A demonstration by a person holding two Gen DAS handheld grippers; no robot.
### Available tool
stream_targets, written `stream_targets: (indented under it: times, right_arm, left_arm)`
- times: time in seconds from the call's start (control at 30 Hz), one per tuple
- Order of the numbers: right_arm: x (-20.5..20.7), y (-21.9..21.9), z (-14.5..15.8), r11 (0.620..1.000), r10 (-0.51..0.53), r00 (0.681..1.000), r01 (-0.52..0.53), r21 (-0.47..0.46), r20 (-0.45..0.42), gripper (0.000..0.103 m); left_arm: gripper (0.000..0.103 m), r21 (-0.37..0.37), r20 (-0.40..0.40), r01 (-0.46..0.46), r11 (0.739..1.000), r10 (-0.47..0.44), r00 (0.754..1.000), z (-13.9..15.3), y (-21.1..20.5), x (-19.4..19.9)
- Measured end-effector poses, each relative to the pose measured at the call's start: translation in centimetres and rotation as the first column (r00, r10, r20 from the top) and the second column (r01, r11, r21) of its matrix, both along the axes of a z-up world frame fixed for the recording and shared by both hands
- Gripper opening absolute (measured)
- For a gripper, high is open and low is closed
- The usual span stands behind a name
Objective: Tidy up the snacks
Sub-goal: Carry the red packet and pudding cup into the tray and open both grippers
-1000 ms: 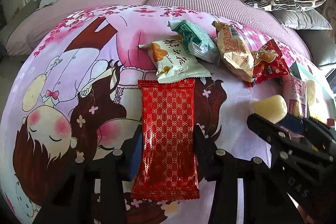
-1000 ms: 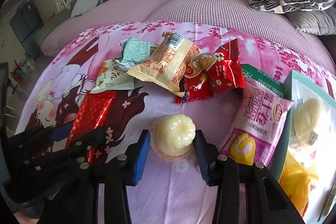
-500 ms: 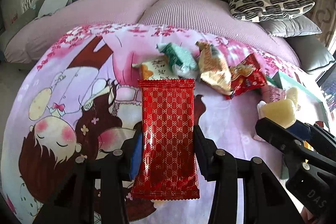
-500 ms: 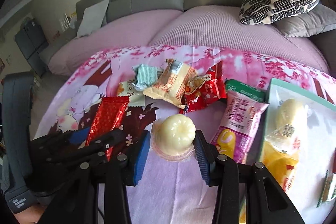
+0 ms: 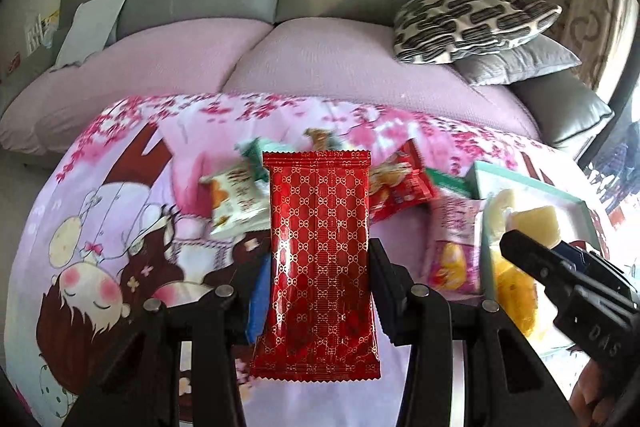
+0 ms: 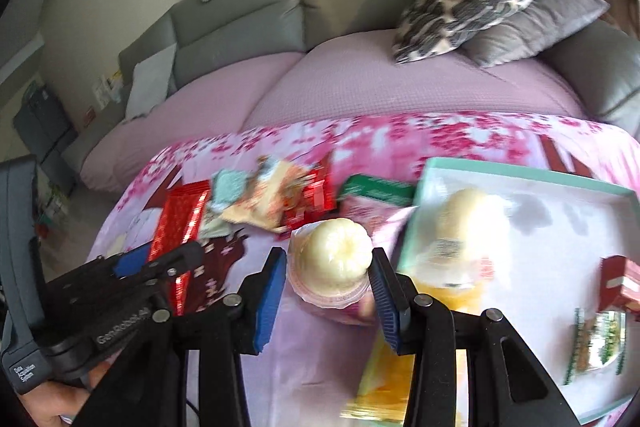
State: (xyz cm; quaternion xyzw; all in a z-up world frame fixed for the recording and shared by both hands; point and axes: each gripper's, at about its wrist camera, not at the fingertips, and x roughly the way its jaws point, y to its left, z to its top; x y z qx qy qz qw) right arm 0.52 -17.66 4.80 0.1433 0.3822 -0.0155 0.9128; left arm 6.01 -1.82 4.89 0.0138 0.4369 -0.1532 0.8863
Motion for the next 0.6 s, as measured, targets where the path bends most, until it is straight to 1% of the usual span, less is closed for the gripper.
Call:
stream_targets:
  times: [0.17,0.3,0.43,0.5,0.6]
  right_arm:
    - [-1.3,-4.1,0.3,0.995,-0.1,0.995,0.1,0.011,0.009,0.045]
    - [-2.6,-7.8,0.8,0.981,-0.195,0.98,0.195,0.01,0.023,0.045]
    - [-3.8,-11.5,1.0,0.956,-0.294,0.955,0.294,0.003,0.032,0.045]
    - [-4.3,-13.3,1.1,0.938,-0.346,0.938,0.346,-0.018,0.035,0.045]
    - [-4.8,-15.4,1.0,0.915,-0.398,0.917,0.399,-0.052,0.037,0.045]
  left_arm:
    - [0.046,-0.006,0.02,0.073,0.997,-0.073,0.997,1.0,-3.2,-0.6]
    - [0.046,-0.003,0.041,0.14,0.99,-0.14,0.989,1.9,-6.4,-0.8]
    - [0.046,0.004,0.066,0.208,0.978,-0.208,0.976,2.9,-10.5,-0.9]
    - [0.046,-0.001,0.069,0.233,0.973,-0.232,0.97,3.2,-12.1,-1.0]
    - [0.046,-0.014,0.062,0.289,0.957,-0.288,0.956,3.4,-15.1,-1.3]
